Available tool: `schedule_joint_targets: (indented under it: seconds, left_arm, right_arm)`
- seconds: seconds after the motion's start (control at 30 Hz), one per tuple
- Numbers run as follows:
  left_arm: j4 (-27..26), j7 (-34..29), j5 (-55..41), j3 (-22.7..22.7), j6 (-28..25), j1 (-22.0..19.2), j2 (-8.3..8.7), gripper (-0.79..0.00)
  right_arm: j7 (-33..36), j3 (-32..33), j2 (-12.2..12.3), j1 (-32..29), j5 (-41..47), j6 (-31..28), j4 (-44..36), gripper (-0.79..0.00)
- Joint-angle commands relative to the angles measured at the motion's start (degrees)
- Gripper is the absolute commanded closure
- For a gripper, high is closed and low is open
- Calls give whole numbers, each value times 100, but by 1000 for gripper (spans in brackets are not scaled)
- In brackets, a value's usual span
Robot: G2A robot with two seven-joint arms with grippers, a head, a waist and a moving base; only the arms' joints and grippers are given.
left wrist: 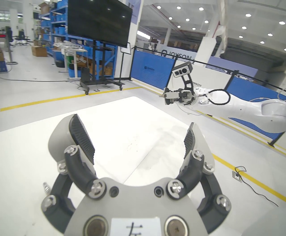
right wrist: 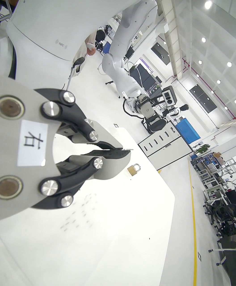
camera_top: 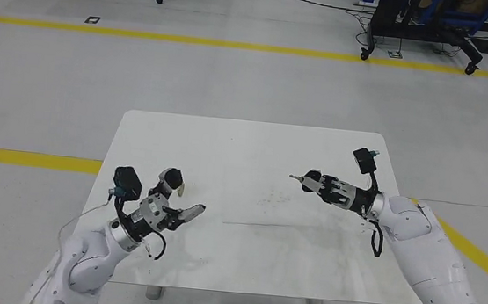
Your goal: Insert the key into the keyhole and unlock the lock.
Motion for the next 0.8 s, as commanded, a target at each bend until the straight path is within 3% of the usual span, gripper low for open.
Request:
schedule_joint_targets:
  seconds: [0.0, 0.17, 0.37, 0.53, 0.77]
  left_arm:
    - [-104, 6, 123, -239, 208, 266, 19, -785]
    - [-301, -474, 683, -425, 1333, 556, 21, -785]
    - [-48, -1357, 921, -163, 2226, 101, -11, -785]
    - [251, -1920, 1164, 155, 2596, -366, -42, -785]
    - [783, -2377, 999, 563, 2605, -962, -96, -785]
  right_arm:
    - [0, 0, 0, 0, 0, 0, 0, 0]
    - [0, 0, 0, 0, 0, 0, 0, 0]
    - [0, 0, 0, 0, 0, 0, 0, 0]
    - [0, 0, 0, 0, 0, 0, 0, 0]
    - [0, 0, 0, 0, 0, 0, 0, 0]
